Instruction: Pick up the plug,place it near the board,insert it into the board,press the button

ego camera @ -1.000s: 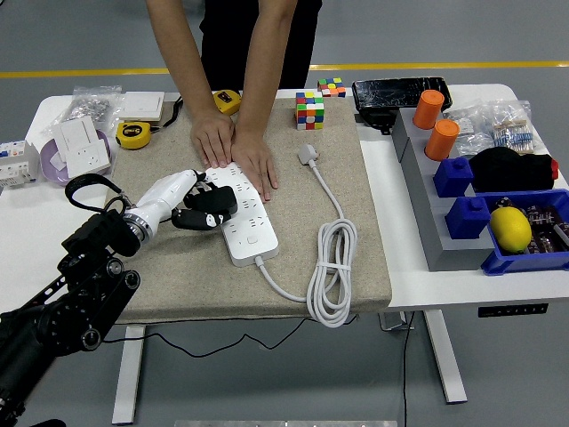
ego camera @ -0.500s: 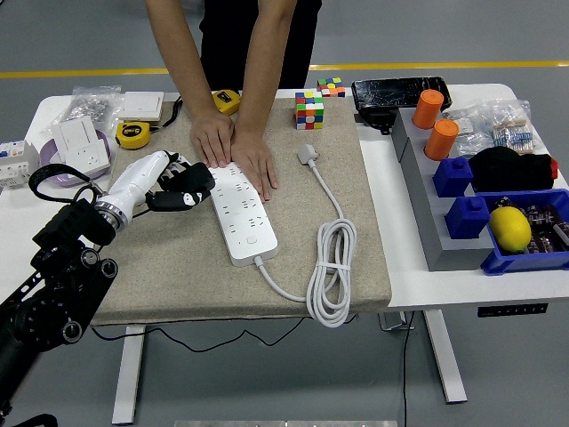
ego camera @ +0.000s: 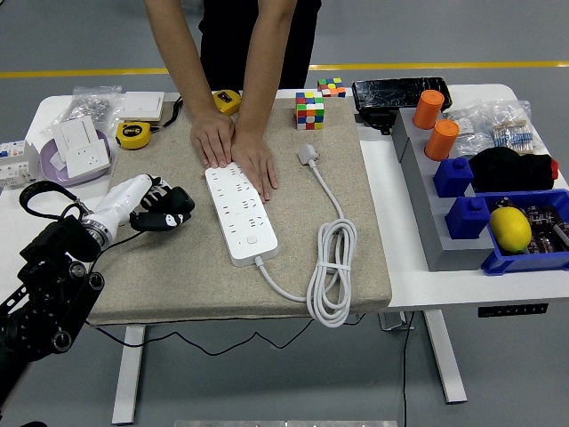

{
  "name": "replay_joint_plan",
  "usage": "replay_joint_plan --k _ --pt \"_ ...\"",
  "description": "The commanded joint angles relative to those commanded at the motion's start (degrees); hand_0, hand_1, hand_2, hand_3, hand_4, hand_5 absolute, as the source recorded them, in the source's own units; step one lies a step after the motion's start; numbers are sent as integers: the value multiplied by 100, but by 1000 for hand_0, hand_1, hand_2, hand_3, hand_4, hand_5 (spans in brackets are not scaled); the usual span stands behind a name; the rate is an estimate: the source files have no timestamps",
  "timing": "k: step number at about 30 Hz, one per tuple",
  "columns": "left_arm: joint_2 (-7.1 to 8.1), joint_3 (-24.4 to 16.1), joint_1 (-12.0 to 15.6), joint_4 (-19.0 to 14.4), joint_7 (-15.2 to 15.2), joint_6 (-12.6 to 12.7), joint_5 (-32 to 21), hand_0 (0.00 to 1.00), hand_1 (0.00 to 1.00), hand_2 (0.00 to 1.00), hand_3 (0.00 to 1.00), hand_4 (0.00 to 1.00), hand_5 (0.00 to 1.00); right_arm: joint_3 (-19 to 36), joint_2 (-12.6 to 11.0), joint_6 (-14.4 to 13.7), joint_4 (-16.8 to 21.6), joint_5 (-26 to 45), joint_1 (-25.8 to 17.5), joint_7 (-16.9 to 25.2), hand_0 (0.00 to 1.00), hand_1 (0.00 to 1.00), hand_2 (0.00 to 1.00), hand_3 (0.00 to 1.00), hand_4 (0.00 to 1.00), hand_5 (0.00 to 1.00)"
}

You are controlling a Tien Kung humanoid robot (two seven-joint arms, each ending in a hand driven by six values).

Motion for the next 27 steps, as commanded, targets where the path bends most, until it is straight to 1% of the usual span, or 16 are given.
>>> replay_joint_plan --k 2,3,8,9,14,15,19,20,21,24,26,27 --pt "6 16 3 -2 5 -28 -2 735 796 726 595 904 362 1 -1 -2 0 0 -4 -2 919 871 815 798 998 998" --pt "10 23 7 -6 17 -58 -1 914 960 872 808 998 441 0 -3 -1 0 -1 -7 -3 919 871 816 798 998 998" --pt "18 25 21 -6 50 -141 19 914 960 872 808 998 441 -1 0 0 0 -7 -19 -5 919 871 816 798 998 998" --pt "20 25 23 -9 56 -152 21 998 998 970 876 998 534 -2 1 1 0 -8 -20 -4 919 871 815 798 998 998" --pt "35 8 32 -63 75 -199 16 998 998 970 876 998 534 2 -2 -1 0 -6 -16 1 919 871 815 798 998 998" --pt "37 -12 31 -88 75 -194 9 998 998 998 935 998 667 2 -3 -2 0 -7 -15 0 919 871 814 798 998 998" --pt "52 -65 48 -232 96 -204 -127 998 998 998 935 998 667 8 1 -4 0 -4 -5 -1 919 871 814 798 998 998" --pt "61 -69 75 -353 101 -174 -364 998 998 998 935 998 667 6 3 -3 0 0 -1 0 919 871 814 798 998 998" --pt "48 -122 118 -480 106 -138 -578 998 998 998 931 998 908 10 4 -5 0 -2 2 -1 918 871 816 798 998 998" --pt "-28 -339 252 -867 70 -2 -1079 998 998 998 931 998 908 17 9 -4 0 -5 4 3 918 871 816 798 998 998" --pt "-95 -510 357 -1125 4 164 -1392 998 998 998 931 998 908 22 14 -4 0 -5 2 4 918 871 816 798 998 998" --pt "-123 -601 403 -1253 -23 256 -1544 946 998 952 908 998 977 24 16 -5 0 -5 0 5 918 871 815 799 998 998"
